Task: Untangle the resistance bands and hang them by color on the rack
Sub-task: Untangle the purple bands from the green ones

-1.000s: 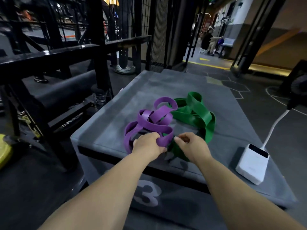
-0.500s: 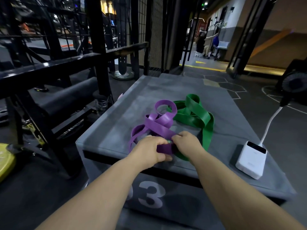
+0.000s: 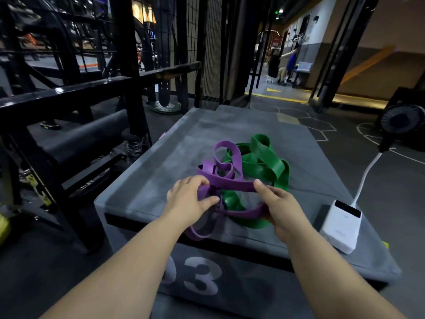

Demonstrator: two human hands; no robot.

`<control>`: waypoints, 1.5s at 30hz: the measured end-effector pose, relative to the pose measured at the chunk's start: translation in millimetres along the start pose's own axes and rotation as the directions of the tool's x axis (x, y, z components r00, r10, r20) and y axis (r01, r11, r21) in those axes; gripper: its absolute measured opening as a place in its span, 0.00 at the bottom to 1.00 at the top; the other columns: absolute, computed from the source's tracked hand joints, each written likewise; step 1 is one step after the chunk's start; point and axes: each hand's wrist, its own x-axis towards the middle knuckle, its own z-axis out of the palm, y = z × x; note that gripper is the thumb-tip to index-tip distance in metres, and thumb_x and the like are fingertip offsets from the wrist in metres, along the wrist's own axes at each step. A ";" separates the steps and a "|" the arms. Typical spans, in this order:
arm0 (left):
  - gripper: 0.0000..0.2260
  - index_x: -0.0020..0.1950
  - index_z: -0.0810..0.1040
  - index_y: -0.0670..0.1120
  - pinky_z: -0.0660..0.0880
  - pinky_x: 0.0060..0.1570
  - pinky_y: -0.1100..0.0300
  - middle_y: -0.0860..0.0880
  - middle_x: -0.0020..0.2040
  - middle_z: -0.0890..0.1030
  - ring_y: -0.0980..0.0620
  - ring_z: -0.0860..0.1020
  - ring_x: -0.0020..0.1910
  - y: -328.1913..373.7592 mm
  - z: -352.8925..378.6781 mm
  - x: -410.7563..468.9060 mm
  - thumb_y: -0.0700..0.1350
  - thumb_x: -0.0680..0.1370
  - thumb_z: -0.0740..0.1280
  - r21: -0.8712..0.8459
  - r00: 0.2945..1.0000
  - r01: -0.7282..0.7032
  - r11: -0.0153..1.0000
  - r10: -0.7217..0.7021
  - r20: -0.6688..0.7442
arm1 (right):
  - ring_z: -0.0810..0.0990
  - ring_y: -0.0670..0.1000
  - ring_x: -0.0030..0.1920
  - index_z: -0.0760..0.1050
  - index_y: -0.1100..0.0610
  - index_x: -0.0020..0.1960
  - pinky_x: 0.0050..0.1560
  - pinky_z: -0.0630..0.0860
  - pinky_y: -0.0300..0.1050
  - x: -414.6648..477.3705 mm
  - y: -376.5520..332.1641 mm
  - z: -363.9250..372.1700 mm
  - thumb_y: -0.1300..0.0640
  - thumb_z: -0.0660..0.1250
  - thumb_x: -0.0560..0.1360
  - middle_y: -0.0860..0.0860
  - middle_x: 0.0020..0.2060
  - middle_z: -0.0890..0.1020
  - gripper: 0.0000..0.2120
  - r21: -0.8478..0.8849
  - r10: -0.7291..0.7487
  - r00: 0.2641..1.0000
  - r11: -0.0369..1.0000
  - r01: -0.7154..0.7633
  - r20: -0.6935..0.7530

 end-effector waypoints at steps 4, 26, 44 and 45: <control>0.25 0.71 0.64 0.57 0.63 0.68 0.46 0.53 0.72 0.66 0.47 0.62 0.71 3.8 0.4 6.2 0.61 0.76 0.65 -0.131 0.997 0.072 0.989 -0.068 0.033 | 0.65 0.46 0.26 0.77 0.54 0.35 0.33 0.62 0.42 0.7 -6.4 -12.9 0.47 0.71 0.74 0.46 0.24 0.68 0.14 -0.007 0.076 0.997 0.997 -0.076 0.029; 0.20 0.63 0.74 0.41 0.74 0.30 0.60 0.46 0.35 0.81 0.50 0.78 0.28 22.2 38.9 40.2 0.49 0.75 0.71 -0.783 0.823 0.543 0.302 -0.375 0.427 | 0.75 0.50 0.30 0.73 0.57 0.43 0.32 0.74 0.42 0.4 -6.5 -45.7 0.65 0.69 0.74 0.52 0.32 0.76 0.06 -0.107 0.029 0.999 0.994 -0.027 0.021; 0.36 0.68 0.72 0.42 0.74 0.62 0.46 0.43 0.57 0.82 0.45 0.81 0.55 18.3 13.3 -6.1 0.59 0.67 0.76 -0.653 0.826 0.529 0.541 -0.152 0.543 | 0.82 0.48 0.50 0.56 0.44 0.75 0.57 0.78 0.47 11.9 11.3 -0.5 0.61 0.80 0.64 0.47 0.50 0.81 0.48 -0.335 -0.013 0.952 0.935 0.120 0.304; 0.30 0.65 0.74 0.40 0.76 0.59 0.47 0.43 0.52 0.84 0.45 0.82 0.50 16.3 13.7 -5.3 0.56 0.70 0.75 -0.669 0.837 0.513 0.539 -0.140 0.529 | 0.82 0.50 0.52 0.61 0.44 0.70 0.57 0.77 0.46 13.9 12.0 -1.1 0.56 0.81 0.63 0.50 0.52 0.82 0.43 -0.356 0.024 0.948 0.930 0.096 0.319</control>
